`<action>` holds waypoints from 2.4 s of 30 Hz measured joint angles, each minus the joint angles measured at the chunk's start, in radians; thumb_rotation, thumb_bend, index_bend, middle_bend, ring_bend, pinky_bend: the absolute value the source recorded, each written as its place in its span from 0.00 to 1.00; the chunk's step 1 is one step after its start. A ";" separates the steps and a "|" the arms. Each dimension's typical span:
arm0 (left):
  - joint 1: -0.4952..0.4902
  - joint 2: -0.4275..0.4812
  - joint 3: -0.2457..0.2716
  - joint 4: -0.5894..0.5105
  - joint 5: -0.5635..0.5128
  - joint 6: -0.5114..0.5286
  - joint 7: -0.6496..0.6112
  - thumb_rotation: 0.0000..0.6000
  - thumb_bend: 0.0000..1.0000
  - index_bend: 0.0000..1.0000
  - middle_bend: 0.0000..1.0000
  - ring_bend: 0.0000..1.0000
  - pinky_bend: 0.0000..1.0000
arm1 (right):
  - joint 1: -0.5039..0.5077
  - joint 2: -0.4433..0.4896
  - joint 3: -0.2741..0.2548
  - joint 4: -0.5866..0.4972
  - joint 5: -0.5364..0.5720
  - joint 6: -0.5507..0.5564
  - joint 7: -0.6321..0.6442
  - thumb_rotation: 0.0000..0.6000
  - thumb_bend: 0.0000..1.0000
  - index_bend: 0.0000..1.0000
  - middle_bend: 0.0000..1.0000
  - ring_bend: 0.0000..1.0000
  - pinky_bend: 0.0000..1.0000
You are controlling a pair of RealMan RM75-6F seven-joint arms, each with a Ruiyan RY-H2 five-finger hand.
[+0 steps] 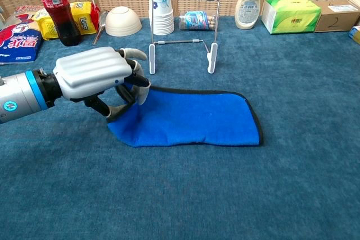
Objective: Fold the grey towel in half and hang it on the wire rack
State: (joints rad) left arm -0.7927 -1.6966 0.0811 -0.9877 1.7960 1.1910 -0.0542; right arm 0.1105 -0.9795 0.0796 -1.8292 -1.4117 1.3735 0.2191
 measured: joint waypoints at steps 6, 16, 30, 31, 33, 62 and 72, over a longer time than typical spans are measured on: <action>0.002 0.018 -0.020 -0.025 -0.002 0.061 -0.061 1.00 0.45 0.58 0.77 0.55 0.23 | 0.000 0.000 0.003 0.001 -0.001 0.001 0.005 1.00 0.50 0.11 0.26 0.04 0.00; 0.008 0.167 -0.098 -0.256 -0.045 0.128 -0.057 1.00 0.46 0.59 0.77 0.59 0.25 | 0.002 -0.009 0.006 0.023 -0.002 -0.002 0.025 1.00 0.50 0.11 0.26 0.04 0.00; -0.020 0.510 -0.297 -0.783 -0.286 0.026 0.053 1.00 0.48 0.58 0.76 0.61 0.27 | -0.010 -0.037 -0.003 0.090 -0.007 -0.002 0.092 1.00 0.50 0.11 0.26 0.04 0.00; -0.024 0.525 -0.311 -0.803 -0.310 0.013 0.065 1.00 0.48 0.58 0.76 0.61 0.27 | -0.011 -0.039 -0.004 0.095 -0.008 -0.002 0.099 1.00 0.50 0.11 0.26 0.04 0.00; -0.035 0.550 -0.342 -0.840 -0.363 -0.012 0.092 1.00 0.48 0.58 0.76 0.61 0.26 | -0.014 -0.044 -0.007 0.108 -0.010 -0.002 0.114 1.00 0.50 0.11 0.26 0.04 0.00; -0.290 0.494 -0.540 -0.687 -0.900 -0.302 0.202 1.00 0.47 0.54 0.69 0.57 0.21 | -0.034 -0.067 -0.009 0.170 0.003 -0.007 0.194 1.00 0.49 0.11 0.26 0.04 0.00; -0.364 0.432 -0.545 -0.557 -0.976 -0.344 0.219 1.00 0.47 0.53 0.68 0.56 0.20 | -0.052 -0.055 -0.010 0.160 0.010 0.008 0.195 1.00 0.49 0.11 0.26 0.04 0.00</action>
State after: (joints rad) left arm -1.1563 -1.2650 -0.4636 -1.5447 0.8196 0.8475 0.1653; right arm 0.0583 -1.0345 0.0697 -1.6697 -1.4021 1.3819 0.4142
